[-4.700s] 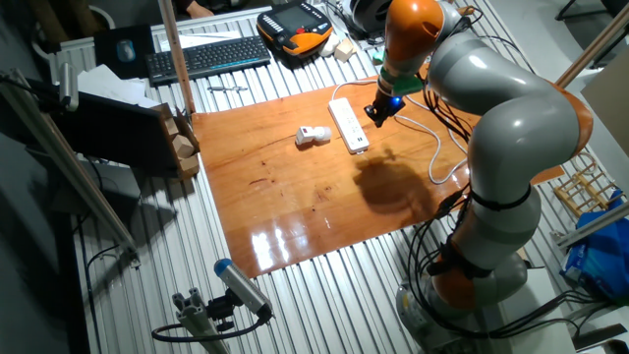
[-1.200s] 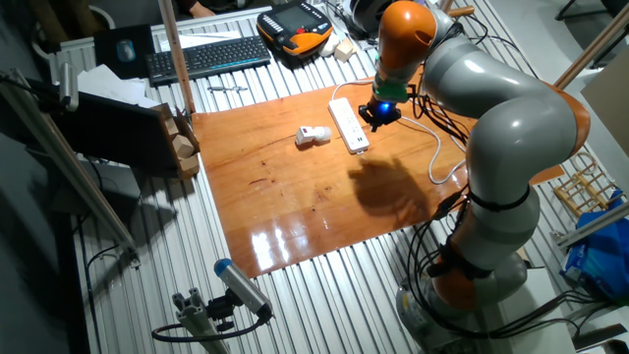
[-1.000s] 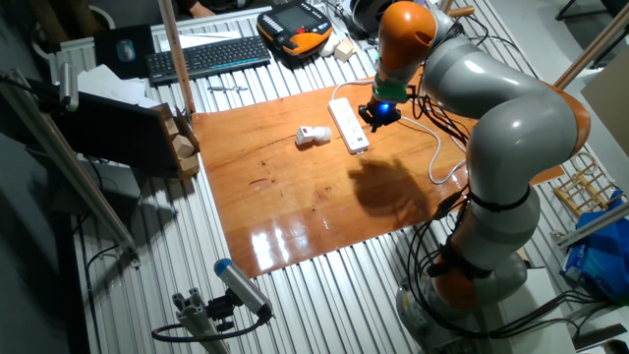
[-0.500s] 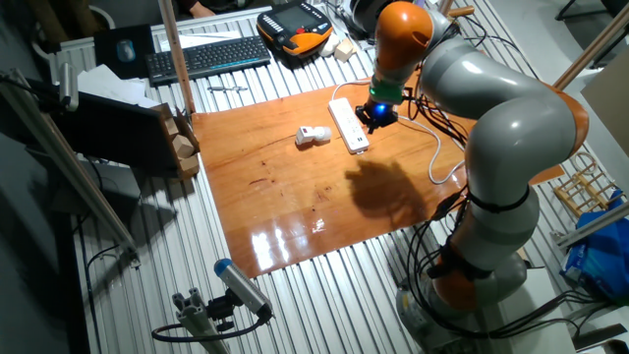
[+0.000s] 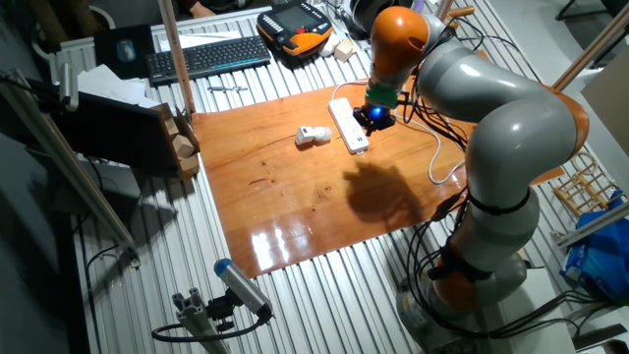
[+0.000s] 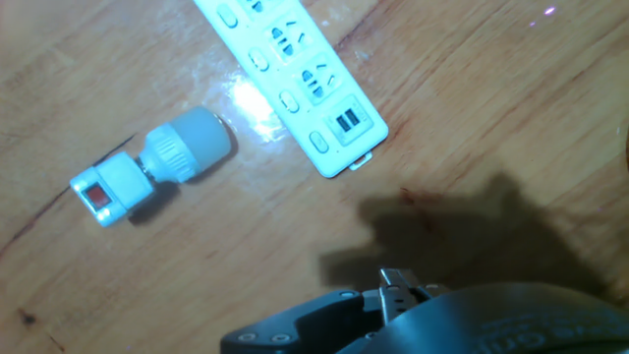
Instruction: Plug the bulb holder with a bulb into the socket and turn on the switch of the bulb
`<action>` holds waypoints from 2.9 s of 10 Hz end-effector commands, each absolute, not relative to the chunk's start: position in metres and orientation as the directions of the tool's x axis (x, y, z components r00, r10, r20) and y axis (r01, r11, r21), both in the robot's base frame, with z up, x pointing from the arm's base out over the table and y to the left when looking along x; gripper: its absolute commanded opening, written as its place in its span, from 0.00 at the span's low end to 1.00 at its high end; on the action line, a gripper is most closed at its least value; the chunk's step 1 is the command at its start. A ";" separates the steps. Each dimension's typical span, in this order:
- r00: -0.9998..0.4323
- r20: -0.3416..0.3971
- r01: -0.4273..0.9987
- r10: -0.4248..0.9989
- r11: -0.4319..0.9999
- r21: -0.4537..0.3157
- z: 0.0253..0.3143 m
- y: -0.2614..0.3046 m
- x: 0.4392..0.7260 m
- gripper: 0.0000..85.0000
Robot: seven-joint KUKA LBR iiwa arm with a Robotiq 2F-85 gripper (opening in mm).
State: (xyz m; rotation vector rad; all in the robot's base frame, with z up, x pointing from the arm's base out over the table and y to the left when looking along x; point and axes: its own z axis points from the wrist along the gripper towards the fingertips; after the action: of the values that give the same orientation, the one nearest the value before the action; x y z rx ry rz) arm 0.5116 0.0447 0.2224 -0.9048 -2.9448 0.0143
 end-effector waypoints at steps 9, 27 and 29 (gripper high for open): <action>-0.765 0.066 0.641 0.640 0.767 -0.011 0.209 0.062 0.517 0.00; -0.679 0.039 0.734 0.733 0.678 0.034 0.179 0.091 0.530 0.00; -0.656 0.042 0.755 0.754 0.656 0.024 0.180 0.098 0.534 0.00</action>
State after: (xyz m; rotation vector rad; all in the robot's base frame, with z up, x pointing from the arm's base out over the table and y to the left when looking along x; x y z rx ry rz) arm 0.5354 0.0992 0.1812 -1.2934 -2.8314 -0.0651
